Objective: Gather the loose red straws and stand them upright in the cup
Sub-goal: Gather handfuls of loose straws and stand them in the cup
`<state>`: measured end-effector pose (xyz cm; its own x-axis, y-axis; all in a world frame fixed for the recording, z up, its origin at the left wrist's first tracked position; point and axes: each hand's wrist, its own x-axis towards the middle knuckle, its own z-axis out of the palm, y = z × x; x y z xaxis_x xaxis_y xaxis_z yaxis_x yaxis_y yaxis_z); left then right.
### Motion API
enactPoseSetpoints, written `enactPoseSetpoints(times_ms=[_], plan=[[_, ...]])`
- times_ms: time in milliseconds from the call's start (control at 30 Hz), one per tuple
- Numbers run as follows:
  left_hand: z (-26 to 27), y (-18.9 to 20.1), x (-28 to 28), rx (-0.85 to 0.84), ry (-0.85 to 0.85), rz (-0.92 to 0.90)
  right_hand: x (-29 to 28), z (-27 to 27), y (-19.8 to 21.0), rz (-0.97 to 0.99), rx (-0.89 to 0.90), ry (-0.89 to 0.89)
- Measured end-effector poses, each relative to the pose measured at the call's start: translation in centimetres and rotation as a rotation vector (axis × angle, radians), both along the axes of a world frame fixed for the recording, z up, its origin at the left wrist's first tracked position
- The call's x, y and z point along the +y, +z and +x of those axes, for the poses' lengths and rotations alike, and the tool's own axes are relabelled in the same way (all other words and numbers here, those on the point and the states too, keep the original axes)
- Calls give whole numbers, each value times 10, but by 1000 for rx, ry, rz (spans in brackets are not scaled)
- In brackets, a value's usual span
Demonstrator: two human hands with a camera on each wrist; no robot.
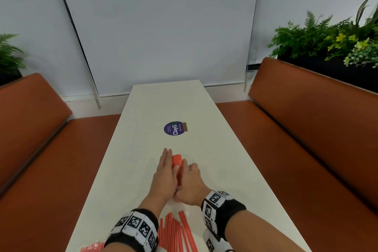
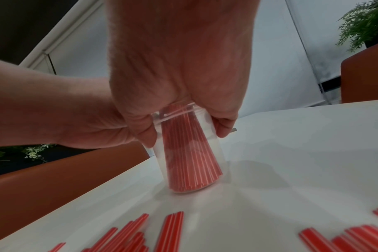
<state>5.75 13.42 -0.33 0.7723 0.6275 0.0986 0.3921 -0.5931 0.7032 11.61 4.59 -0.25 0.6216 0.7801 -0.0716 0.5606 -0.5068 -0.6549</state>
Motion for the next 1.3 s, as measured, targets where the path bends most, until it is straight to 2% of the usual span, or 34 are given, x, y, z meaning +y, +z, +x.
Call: enactPoseSetpoints(times_ms=[133, 333, 500, 600, 667, 767, 867, 967, 1033, 1133, 1300], plan=[[2, 3, 3, 21, 32, 42, 0, -1, 3, -31, 16, -15], [-6, 17, -1, -4, 22, -46, -3, -6, 10, -82, -10, -42], [-23, 32, -17, 15, 177, -98, -27, -3, 28, -78, 68, -91], [-42, 38, -30, 50, 268, -99, -50, 5, 33, -233, 65, -158], [-56, 35, -37, 136, 318, -67, -69, 6, 32, -405, -43, -202], [-78, 23, -47, 372, 327, -3, -99, -3, 28, -630, -152, -147], [-101, 8, -55, 568, 294, -27, -119, -16, 12, -758, -206, -140], [-117, -5, -61, 681, 298, -18, -121, -28, -15, -841, -250, -209], [-126, -13, -65, 715, 309, -12, -119, -38, -28, -828, -246, -303], [-134, -20, -71, 736, 342, -11, -110, -54, -36, -703, -221, -434], [-138, -26, -81, 714, 372, -42, -92, -77, -44, -549, -294, -428]])
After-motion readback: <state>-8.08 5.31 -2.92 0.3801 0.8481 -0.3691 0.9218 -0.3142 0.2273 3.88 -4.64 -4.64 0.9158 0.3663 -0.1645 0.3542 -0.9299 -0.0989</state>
